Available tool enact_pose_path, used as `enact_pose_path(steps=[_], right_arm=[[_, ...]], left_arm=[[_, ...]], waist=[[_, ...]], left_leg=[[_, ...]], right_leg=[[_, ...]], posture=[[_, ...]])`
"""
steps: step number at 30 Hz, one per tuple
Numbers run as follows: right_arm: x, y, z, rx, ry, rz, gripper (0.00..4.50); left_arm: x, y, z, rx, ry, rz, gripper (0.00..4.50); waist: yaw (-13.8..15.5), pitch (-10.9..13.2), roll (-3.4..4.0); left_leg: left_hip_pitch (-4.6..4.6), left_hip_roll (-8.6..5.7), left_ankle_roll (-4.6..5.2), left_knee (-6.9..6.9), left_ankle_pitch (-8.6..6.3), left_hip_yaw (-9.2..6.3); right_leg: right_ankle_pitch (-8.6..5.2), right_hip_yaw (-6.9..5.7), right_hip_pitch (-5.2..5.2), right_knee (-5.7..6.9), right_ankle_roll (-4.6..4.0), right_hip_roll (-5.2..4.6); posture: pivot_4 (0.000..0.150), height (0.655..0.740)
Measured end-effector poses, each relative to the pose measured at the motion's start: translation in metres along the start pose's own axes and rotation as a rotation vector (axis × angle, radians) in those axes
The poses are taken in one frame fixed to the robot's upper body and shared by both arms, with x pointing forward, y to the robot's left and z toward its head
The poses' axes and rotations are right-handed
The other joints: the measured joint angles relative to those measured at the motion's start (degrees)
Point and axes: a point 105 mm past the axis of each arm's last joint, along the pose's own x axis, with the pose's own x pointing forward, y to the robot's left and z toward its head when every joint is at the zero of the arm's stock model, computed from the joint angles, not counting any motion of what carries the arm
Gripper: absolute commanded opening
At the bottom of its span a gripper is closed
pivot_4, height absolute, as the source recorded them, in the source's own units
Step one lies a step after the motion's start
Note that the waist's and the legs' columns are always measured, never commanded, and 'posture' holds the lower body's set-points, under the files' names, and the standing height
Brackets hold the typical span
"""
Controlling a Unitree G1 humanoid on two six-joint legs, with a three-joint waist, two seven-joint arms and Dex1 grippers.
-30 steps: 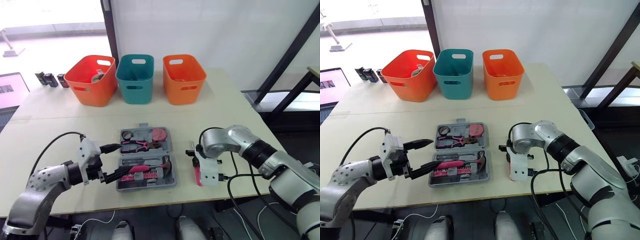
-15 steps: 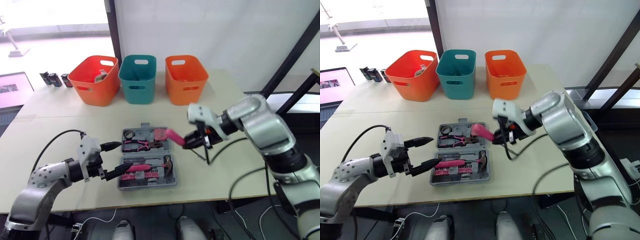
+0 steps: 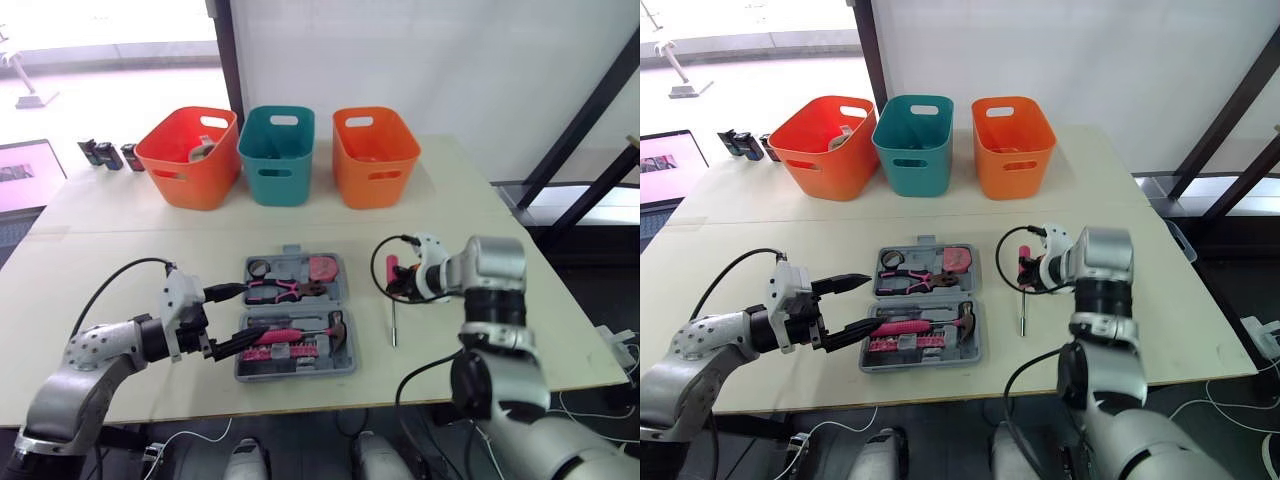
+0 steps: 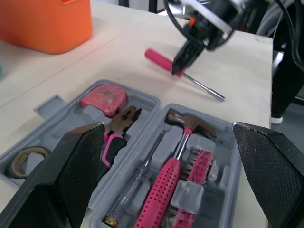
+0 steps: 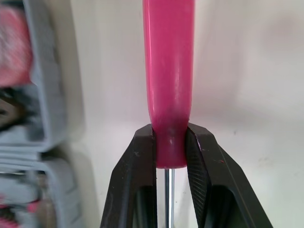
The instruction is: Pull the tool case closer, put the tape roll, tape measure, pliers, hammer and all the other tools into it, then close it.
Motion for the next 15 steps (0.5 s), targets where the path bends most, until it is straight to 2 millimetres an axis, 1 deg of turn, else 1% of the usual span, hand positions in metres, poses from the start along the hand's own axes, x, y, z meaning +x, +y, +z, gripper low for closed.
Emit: enact_pose_path(steps=[1,3,4,7,8,9,11,13,14,15], right_arm=[[0.0,-0.001,-0.003,-0.013,-0.01,-0.024,1.4],[0.003,-0.006,-0.012,-0.022,0.002,-0.058,2.12],[0.003,-0.005,-0.013,-0.032,-0.004,-0.062,2.74],[0.002,-0.005,-0.013,-0.037,-0.015,-0.07,4.21],[0.001,-0.006,-0.012,-0.036,-0.023,-0.072,4.45],[-0.001,-0.006,-0.012,-0.037,-0.032,-0.073,4.45],[-0.006,-0.016,-0.011,-0.052,-0.049,-0.11,4.45],[-0.017,-0.024,-0.005,-0.068,-0.099,-0.139,4.45],[-0.024,-0.022,0.0,-0.082,-0.141,-0.132,4.45],[-0.037,-0.014,0.007,-0.117,-0.228,-0.108,4.45]], left_arm=[[0.0,0.0,0.0,0.0,0.0,0.0,4.5],[0.0,0.0,-0.001,-0.003,0.002,0.001,4.5],[0.0,0.0,-0.002,-0.006,0.004,0.002,4.5],[0.0,0.0,-0.002,-0.006,0.003,0.003,4.5],[0.0,0.0,-0.002,-0.006,0.003,0.004,4.5],[-0.001,0.0,-0.002,-0.007,0.004,0.005,4.5],[-0.001,-0.001,-0.003,-0.011,0.007,0.006,4.5],[-0.002,-0.001,-0.005,-0.016,0.009,0.008,4.5],[-0.003,-0.001,-0.006,-0.02,0.012,0.01,4.5],[-0.003,-0.002,-0.006,-0.022,0.013,0.009,4.5]], waist=[[-0.15,0.0,0.0],[-0.16,0.0,0.0],[-0.26,0.0,-0.01],[-0.22,-0.04,-0.07],[-0.17,-0.05,-0.08],[-0.13,-0.05,-0.08],[-0.02,-0.04,-0.07],[-0.12,-0.02,-0.04],[-0.26,-0.01,-0.04],[-0.64,-0.01,-0.04]], left_leg=[[0.01,0.0,0.0,0.06,0.0,0.0],[0.01,0.0,-0.01,0.17,0.0,0.0],[0.05,-0.01,-0.01,0.24,0.0,0.0],[0.17,-0.01,-0.02,0.25,0.0,-0.01],[0.18,-0.01,-0.02,0.24,0.0,-0.01],[0.18,-0.01,-0.02,0.23,0.0,-0.01],[0.17,-0.01,-0.02,0.2,0.0,-0.01],[0.15,-0.01,-0.02,0.17,0.0,0.0],[0.15,-0.01,-0.02,0.15,0.0,-0.01],[0.15,0.0,-0.02,0.07,0.0,-0.01]], right_leg=[[-0.06,0.0,0.05,-0.02,-0.11,0.0],[-0.11,0.0,0.14,-0.08,-0.22,-0.01],[-0.11,0.02,0.24,-0.11,-0.23,-0.02],[-0.12,0.02,0.4,-0.19,-0.25,-0.02],[-0.12,0.01,0.42,-0.2,-0.25,-0.02],[-0.12,0.02,0.42,-0.2,-0.25,-0.02],[-0.12,0.02,0.39,-0.22,-0.25,-0.02],[-0.12,0.03,0.32,-0.22,-0.25,-0.02],[-0.13,0.03,0.3,-0.2,-0.24,-0.02],[-0.13,0.03,0.24,-0.17,-0.24,-0.01]], posture=[[0.15,0.74],[0.15,0.74],[0.15,0.74],[0.15,0.74],[0.15,0.74],[0.15,0.74],[0.15,0.74],[0.15,0.74],[0.15,0.74],[0.15,0.74]])
